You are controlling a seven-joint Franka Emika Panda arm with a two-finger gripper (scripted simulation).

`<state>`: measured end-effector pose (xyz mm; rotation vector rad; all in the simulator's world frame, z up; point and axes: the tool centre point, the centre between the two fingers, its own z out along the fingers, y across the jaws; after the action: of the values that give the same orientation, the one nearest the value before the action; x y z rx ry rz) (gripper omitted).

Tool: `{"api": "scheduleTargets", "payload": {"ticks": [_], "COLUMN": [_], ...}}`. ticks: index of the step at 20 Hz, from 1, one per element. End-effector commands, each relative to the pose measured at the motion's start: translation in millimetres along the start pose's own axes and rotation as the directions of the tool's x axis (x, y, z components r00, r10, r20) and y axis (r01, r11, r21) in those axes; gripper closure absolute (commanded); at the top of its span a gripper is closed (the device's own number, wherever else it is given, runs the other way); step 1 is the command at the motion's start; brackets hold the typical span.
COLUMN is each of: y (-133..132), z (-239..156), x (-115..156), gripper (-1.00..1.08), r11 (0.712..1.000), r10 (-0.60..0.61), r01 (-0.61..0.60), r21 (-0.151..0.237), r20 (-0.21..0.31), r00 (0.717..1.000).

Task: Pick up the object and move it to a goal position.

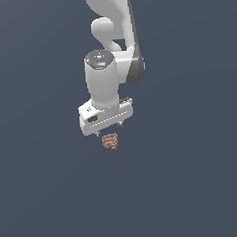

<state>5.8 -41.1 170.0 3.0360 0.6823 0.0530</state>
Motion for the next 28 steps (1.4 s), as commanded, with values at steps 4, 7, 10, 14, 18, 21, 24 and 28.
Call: {"api": "scheduleTargets", "payload": {"ticks": [4, 7, 10, 14, 18, 21, 24, 28], "y": [0, 1, 1, 1, 0, 0, 0, -1], "z": [10, 15, 21, 27, 34, 39, 44, 50], "x": [-3, -5, -7, -9, -11, -13, -15, -17], "gripper": [-0.92, -0.92, -0.92, -0.92, -0.92, -0.92, -0.92, -0.92], "r11": [0.989, 0.973, 0.952, 0.913, 0.864, 0.82, 0.771, 0.698], "r10": [-0.149, -0.229, -0.307, -0.408, -0.504, -0.572, -0.637, -0.716], "r01": [0.149, 0.229, 0.307, 0.408, 0.504, 0.572, 0.636, 0.716], "r21": [0.004, 0.007, 0.01, 0.016, 0.021, 0.025, 0.029, 0.034], "r20": [0.006, 0.008, 0.01, 0.01, 0.009, 0.008, 0.005, 0.0], "r00": [0.989, 0.973, 0.952, 0.913, 0.864, 0.82, 0.771, 0.698]}}
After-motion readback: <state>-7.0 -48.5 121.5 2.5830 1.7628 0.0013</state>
